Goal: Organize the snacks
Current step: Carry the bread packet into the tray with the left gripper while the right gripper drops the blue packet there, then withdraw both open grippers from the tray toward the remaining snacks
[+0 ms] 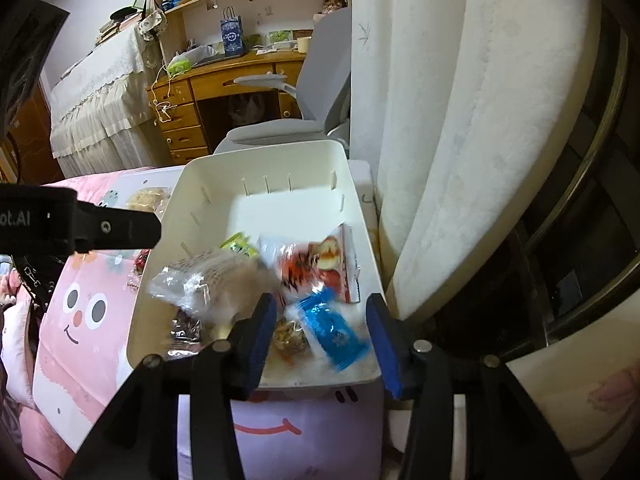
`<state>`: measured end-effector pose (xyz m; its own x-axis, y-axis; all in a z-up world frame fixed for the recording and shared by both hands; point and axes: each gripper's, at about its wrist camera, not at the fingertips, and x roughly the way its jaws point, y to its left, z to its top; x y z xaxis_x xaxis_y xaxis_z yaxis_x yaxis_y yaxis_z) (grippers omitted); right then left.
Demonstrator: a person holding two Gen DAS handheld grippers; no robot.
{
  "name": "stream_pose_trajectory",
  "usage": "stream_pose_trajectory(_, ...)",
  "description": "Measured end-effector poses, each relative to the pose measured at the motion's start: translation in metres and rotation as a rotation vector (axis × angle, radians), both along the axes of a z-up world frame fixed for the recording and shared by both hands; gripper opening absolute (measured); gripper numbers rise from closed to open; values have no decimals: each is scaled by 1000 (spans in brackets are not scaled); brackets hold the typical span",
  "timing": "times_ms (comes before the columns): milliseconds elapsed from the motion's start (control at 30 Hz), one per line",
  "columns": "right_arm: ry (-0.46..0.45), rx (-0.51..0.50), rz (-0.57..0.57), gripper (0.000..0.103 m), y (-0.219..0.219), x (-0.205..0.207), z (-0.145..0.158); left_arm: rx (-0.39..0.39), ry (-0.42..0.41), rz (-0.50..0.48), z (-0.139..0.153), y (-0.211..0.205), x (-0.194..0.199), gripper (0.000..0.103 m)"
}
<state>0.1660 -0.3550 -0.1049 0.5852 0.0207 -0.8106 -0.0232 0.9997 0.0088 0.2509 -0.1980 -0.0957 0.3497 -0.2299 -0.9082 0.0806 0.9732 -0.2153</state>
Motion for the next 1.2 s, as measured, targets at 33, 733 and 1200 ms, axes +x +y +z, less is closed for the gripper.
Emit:
stream_pose_trajectory(33,5,6,-1,47,1,0,-1,1,-2,1,1,2,-1,77)
stream_pose_trajectory(733,155,63,3,47,91,-61,-31,-10,46,19,-10,108,-75,77)
stream_pose_trajectory(1200,167,120,-201,47,179,-100,-28,30,-15,-96,23,220,-99,77)
